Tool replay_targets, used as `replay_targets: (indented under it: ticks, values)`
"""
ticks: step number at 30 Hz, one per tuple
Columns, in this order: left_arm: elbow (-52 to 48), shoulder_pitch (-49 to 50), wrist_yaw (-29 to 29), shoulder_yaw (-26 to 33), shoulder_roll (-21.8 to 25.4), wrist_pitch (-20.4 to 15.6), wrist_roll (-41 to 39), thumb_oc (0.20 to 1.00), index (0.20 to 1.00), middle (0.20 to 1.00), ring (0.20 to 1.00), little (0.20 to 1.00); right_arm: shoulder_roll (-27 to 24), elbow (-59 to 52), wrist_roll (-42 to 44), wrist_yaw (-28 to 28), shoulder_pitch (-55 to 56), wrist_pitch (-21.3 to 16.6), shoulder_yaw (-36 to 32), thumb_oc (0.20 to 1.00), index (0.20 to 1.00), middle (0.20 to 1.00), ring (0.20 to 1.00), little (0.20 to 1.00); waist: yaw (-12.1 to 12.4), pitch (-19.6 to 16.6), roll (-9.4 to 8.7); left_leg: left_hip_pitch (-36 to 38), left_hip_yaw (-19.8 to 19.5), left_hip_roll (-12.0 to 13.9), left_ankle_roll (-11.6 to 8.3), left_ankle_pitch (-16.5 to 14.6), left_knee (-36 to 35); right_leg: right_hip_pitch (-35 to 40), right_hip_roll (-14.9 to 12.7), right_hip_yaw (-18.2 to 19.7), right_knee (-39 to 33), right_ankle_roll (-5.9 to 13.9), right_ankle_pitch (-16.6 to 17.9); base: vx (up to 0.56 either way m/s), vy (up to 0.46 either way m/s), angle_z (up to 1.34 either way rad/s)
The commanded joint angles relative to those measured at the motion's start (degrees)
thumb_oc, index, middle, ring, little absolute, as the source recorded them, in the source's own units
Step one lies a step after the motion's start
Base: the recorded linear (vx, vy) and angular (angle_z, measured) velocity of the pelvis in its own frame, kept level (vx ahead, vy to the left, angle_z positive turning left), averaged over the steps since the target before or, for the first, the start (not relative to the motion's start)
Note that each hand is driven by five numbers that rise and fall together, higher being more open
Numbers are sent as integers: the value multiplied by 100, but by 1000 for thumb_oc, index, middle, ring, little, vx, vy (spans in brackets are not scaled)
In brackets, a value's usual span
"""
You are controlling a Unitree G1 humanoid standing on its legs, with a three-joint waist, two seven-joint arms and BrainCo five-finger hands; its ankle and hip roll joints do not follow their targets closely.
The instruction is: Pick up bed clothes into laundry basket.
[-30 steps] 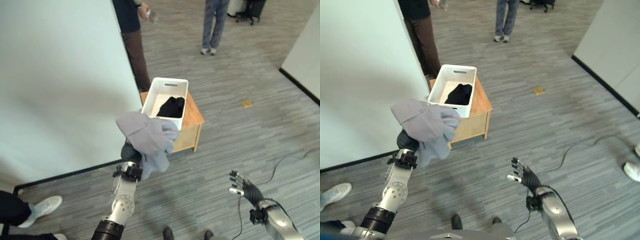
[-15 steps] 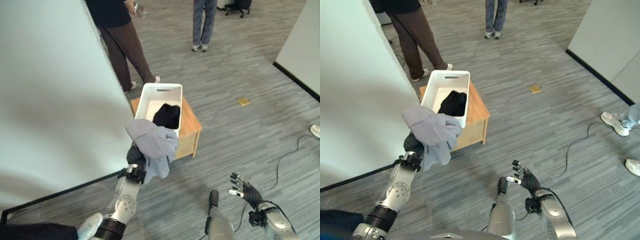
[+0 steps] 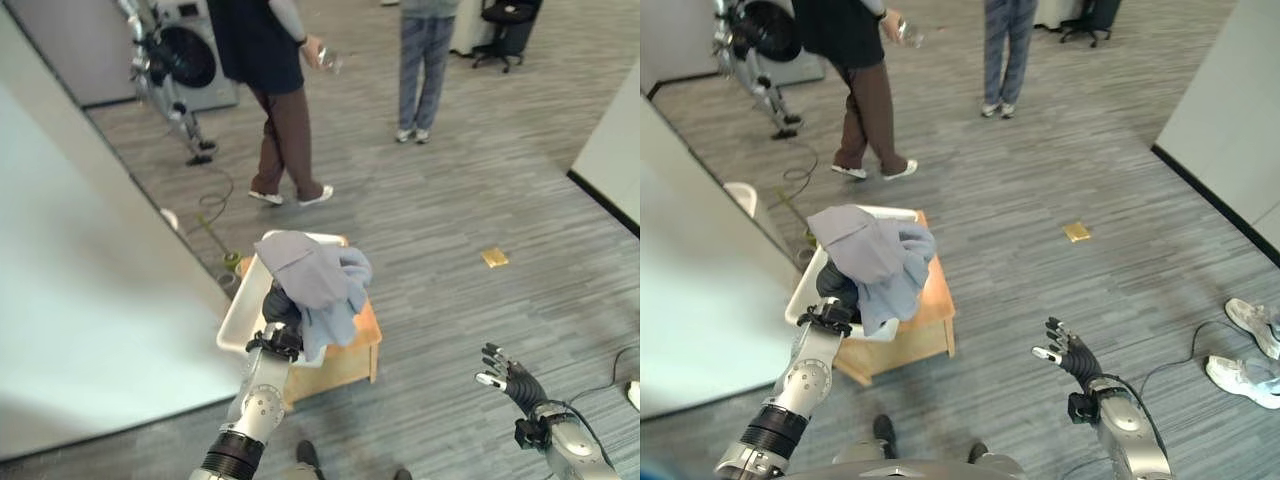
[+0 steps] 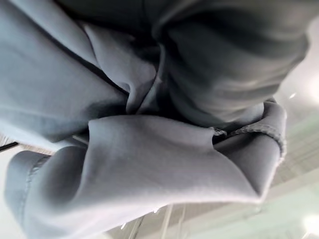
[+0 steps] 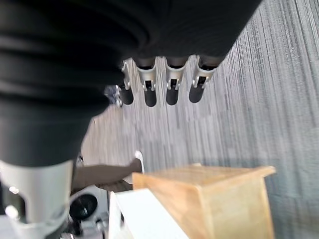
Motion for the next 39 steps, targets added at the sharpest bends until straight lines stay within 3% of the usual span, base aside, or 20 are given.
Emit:
replay_targets:
  ticks: [1,6,16,25,30,37,38,39]
  values:
    - [-247,-543,-39,345,213,-375,59,200,200,200,200,200,85,-168,129,88,73,-135,-122,1000,1000,1000,1000,1000,-119,-129,86,1025,168,-129,-288,-364,-955,-603,-721,483,210,699,570,185,150,-26]
    - [-91,-852,201,444,631,-450,500,200,200,200,200,200,54,-284,-125,274,190,-10,-46,1000,1000,1000,1000,1000,-175,-316,131,1348,306,-355,-141,-500,-1376,-610,-826,533,248,831,634,113,119,16]
    - [905,-1882,389,191,1266,-349,780,200,200,200,200,200,-14,-339,-207,407,148,107,148,1000,1000,1000,1000,1000,-310,-414,93,1377,398,-382,-137,-578,-1388,-715,-814,649,170,973,879,21,25,7]
    - [2215,-2212,437,-7,1388,-45,1223,200,200,200,200,200,-36,-353,-285,514,175,188,307,1000,1000,1000,1000,1000,-446,-411,78,1309,522,-374,-166,-581,-1388,-845,-755,741,-4,1012,1005,7,9,-9]
    - [3625,-2721,626,218,1329,72,1378,200,200,200,200,200,-133,-344,-301,470,72,209,361,1000,1000,1000,1000,1000,-590,-354,46,1157,634,-310,-208,-557,-1388,-1086,-694,852,-62,1020,1052,-16,6,-14]
    - [4486,-3051,731,441,1470,109,1729,200,200,200,200,200,-179,-318,-305,476,-27,212,466,1000,1000,1000,1000,1000,-667,-284,-17,1042,762,-259,-245,-528,-1388,-1288,-641,951,-73,1031,1102,-1,4,-12]
    - [4650,-3077,743,381,1510,154,1975,354,354,354,354,354,-180,-314,-316,480,-39,208,491,1000,1000,1000,1000,1000,-673,-279,-21,1043,773,-255,-247,-527,-1388,-1298,-638,949,-73,1029,1102,5,2,-4]
    - [4790,-3124,759,319,1560,198,2206,1000,1000,1000,1000,1000,-175,-295,-331,483,-56,204,522,1000,1000,1000,1000,1000,-672,-270,-25,1041,788,-252,-248,-527,-1388,-1302,-636,957,-73,1031,1106,8,6,-4]
